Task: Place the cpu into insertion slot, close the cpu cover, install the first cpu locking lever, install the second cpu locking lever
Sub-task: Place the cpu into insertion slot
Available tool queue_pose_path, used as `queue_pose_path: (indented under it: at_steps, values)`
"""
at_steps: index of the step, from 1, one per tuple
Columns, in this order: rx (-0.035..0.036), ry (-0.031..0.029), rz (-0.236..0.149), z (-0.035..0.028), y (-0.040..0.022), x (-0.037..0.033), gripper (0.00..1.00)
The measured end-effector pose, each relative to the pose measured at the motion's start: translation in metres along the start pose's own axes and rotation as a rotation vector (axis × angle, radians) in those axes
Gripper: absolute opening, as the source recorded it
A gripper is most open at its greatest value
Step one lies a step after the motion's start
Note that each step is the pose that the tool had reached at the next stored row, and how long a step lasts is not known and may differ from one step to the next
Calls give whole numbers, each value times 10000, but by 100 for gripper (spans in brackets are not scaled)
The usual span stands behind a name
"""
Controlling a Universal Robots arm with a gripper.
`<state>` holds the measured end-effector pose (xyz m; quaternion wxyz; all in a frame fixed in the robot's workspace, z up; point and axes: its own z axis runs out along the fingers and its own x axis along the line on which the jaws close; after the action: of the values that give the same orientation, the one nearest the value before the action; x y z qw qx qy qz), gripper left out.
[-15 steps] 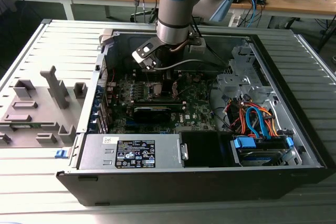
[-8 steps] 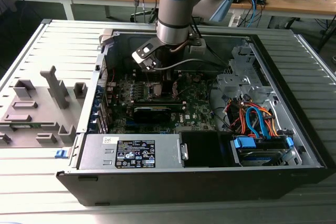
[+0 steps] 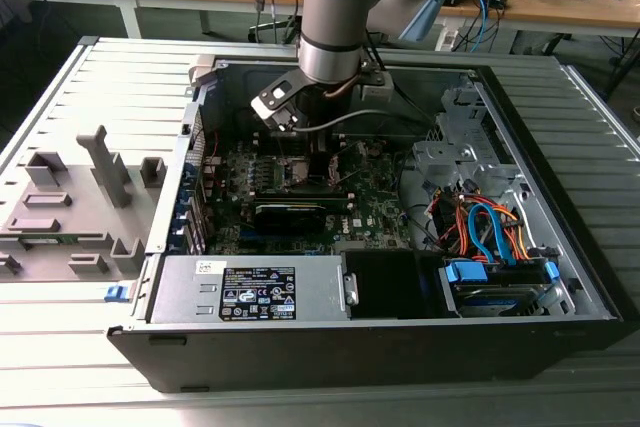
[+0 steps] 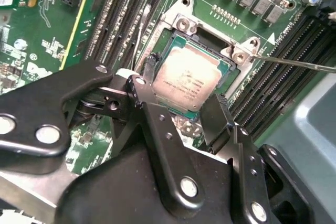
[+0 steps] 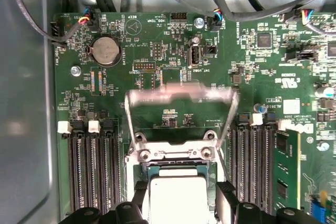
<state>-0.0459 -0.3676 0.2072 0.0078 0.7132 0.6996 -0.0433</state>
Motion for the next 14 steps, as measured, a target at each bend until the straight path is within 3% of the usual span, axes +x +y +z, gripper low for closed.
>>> queue_pose_path:
  at_steps: [3, 5, 10, 11, 14]
  values:
    - [1, 18, -1, -51, -3, -4, 62]
    - [3, 98, -7, -91, -4, -7, 62]
    - [8, 436, -22, -101, -5, -2, 62]
    - [12, 647, -33, -102, -5, 0, 60]
    - [11, 645, -68, -102, -5, -1, 47]
